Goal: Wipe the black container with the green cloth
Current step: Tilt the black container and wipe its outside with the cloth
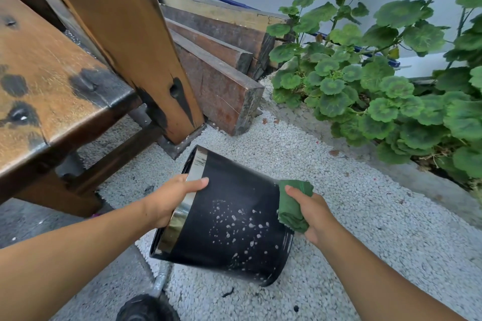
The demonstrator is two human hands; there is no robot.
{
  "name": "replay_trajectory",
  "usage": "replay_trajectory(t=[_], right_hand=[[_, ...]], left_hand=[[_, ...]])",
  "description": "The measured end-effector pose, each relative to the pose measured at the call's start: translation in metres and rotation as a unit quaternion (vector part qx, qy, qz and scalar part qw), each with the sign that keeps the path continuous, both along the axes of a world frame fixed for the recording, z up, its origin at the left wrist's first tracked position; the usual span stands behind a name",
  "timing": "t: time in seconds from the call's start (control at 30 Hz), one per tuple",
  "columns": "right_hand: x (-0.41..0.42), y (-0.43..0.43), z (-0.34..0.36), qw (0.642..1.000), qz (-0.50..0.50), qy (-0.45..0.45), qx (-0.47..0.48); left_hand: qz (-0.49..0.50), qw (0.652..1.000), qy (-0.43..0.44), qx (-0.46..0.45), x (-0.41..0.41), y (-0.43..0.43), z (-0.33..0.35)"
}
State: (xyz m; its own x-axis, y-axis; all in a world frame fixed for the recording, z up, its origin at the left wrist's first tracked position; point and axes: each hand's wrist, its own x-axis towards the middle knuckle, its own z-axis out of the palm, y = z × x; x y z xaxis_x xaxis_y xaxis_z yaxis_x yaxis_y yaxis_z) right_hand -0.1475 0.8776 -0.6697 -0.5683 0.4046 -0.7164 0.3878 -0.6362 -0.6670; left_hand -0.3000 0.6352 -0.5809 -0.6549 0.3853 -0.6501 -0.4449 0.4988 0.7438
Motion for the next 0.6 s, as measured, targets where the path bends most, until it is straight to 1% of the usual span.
replay_trajectory(t=[0.1,0.2,0.27,0.33,0.37,0.43,0.47,0.5,0.57,0.6], right_hand=[[-0.008,0.009,0.011,0.999,-0.024,0.024,-0.004],[-0.015,0.010,0.016,0.998,-0.052,0.041,0.005],[-0.019,0.007,0.013,0.998,-0.034,0.026,0.040],[-0.022,0.003,0.009,0.996,-0.008,-0.009,0.090],[-0.024,0.003,0.010,0.991,0.007,-0.025,0.135],[-0.030,0.000,0.018,0.964,0.052,-0.047,0.255],[-0.032,-0.004,0.027,0.955,0.063,-0.041,0.286],[-0.036,-0.011,0.035,0.955,0.068,-0.018,0.289],[-0.042,-0.029,0.053,0.964,0.068,0.035,0.254],[-0.046,-0.040,0.059,0.963,0.076,0.052,0.253]], left_hand=[[-0.010,0.999,0.027,0.046,-0.011,0.012,0.012],[0.002,0.998,0.056,0.039,-0.017,0.024,0.016],[0.024,0.998,0.054,0.029,-0.014,0.031,0.011],[0.026,0.998,0.059,0.026,-0.007,0.035,0.007],[0.024,0.997,0.069,0.021,-0.004,0.038,0.006],[0.022,0.996,0.080,0.024,-0.002,0.044,0.004],[0.018,0.996,0.085,0.027,0.000,0.047,0.004],[0.013,0.995,0.095,0.026,0.001,0.049,0.004],[0.011,0.993,0.115,0.008,0.004,0.057,0.006],[0.019,0.992,0.122,0.000,0.005,0.061,0.006]])
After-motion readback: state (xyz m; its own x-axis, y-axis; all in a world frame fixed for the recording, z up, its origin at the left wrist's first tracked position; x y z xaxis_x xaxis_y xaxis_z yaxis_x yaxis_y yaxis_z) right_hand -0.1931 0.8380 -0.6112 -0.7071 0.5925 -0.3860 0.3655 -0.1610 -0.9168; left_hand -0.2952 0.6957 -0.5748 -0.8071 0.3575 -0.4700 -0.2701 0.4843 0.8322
